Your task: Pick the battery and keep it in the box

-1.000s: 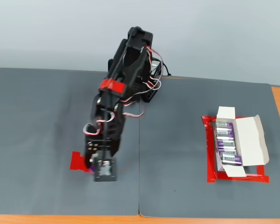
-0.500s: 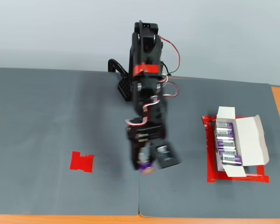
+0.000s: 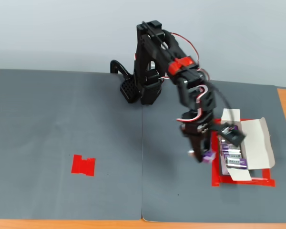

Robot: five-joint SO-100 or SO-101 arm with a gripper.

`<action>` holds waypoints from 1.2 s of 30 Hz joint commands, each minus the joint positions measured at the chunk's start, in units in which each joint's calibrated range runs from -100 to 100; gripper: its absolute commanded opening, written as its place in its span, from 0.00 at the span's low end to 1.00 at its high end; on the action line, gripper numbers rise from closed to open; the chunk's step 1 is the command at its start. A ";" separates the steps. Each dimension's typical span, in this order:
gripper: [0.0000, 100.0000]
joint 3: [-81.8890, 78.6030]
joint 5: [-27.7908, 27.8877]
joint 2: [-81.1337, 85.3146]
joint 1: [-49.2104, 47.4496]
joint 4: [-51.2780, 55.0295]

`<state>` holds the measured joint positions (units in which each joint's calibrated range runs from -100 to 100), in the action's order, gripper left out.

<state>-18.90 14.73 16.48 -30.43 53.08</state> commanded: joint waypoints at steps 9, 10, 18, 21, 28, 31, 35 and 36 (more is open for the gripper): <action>0.07 2.31 -0.16 1.53 -12.27 0.13; 0.07 2.31 -0.16 0.86 -13.09 0.13; 0.07 2.58 -0.16 -4.74 -17.87 -0.47; 0.07 5.38 -0.16 -7.45 -18.99 -0.30; 0.08 12.71 -0.22 -15.42 -19.06 0.05; 0.08 14.43 -0.22 -18.14 -19.06 0.05; 0.08 14.97 -0.22 -20.51 -19.21 0.05; 0.08 14.88 -0.22 -20.85 -19.58 0.05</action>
<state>-7.50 14.73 -4.76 -49.45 53.08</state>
